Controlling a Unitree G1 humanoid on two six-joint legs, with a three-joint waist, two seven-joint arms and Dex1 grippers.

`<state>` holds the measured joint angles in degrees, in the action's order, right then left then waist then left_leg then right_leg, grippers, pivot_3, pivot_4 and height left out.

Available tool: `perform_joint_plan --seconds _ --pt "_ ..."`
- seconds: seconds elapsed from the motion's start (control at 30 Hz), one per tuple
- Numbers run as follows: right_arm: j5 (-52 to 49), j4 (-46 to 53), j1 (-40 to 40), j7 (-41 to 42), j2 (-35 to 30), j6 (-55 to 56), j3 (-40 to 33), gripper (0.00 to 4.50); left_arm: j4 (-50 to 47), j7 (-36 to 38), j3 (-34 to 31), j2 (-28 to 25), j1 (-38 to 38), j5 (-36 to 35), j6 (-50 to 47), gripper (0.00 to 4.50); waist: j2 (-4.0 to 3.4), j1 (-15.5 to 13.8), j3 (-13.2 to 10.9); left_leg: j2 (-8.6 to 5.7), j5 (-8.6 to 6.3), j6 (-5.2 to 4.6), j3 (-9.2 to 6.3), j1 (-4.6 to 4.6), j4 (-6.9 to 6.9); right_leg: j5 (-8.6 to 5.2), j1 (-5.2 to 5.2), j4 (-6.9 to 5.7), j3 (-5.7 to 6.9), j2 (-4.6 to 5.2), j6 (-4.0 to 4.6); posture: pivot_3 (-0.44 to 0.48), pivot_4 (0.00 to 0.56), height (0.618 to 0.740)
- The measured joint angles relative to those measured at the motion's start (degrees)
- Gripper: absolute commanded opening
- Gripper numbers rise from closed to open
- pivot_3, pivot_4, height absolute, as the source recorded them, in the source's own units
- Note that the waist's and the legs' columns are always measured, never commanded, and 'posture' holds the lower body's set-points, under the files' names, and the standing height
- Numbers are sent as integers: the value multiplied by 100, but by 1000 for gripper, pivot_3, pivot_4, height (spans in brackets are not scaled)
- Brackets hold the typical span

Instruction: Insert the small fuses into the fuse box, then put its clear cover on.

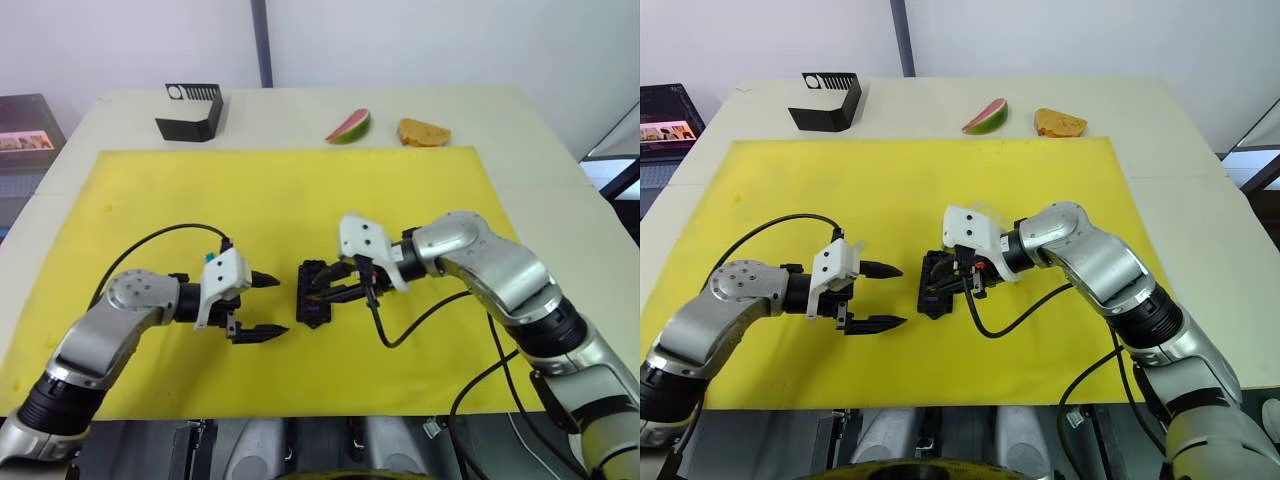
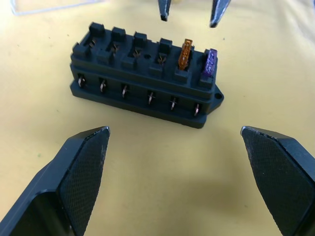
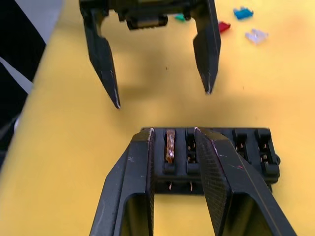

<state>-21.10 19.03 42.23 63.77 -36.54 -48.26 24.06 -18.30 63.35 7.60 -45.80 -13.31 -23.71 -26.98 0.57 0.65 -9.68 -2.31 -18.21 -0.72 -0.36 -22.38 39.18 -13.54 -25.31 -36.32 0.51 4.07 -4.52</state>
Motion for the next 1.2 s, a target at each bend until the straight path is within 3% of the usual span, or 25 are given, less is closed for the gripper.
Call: perform_joint_plan --seconds 0.03,0.07,0.3,1.2 --pt "-1 0 -14 -22 7 26 -7 125 10 0 0 10 0 3 1 4500 0 0 0 0 0 0 0 0 0 0 0 0 0 0 0 0 150 740" --pt "-2 0 -43 -45 18 69 -18 52 15 0 1 26 0 6 2 4500 0 0 0 0 1 1 0 0 0 0 0 -1 0 0 0 0 150 740" --pt "12 -14 -332 -255 243 296 -29 52 19 4 6 59 -4 59 10 4500 0 -1 0 0 3 6 0 0 0 0 0 -2 0 0 0 0 150 740" --pt "687 -405 -864 -192 165 1616 193 52 19 28 9 72 -3 76 40 4500 3 -6 7 0 2 3 0 21 1 0 23 -2 0 -2 0 0 150 740"
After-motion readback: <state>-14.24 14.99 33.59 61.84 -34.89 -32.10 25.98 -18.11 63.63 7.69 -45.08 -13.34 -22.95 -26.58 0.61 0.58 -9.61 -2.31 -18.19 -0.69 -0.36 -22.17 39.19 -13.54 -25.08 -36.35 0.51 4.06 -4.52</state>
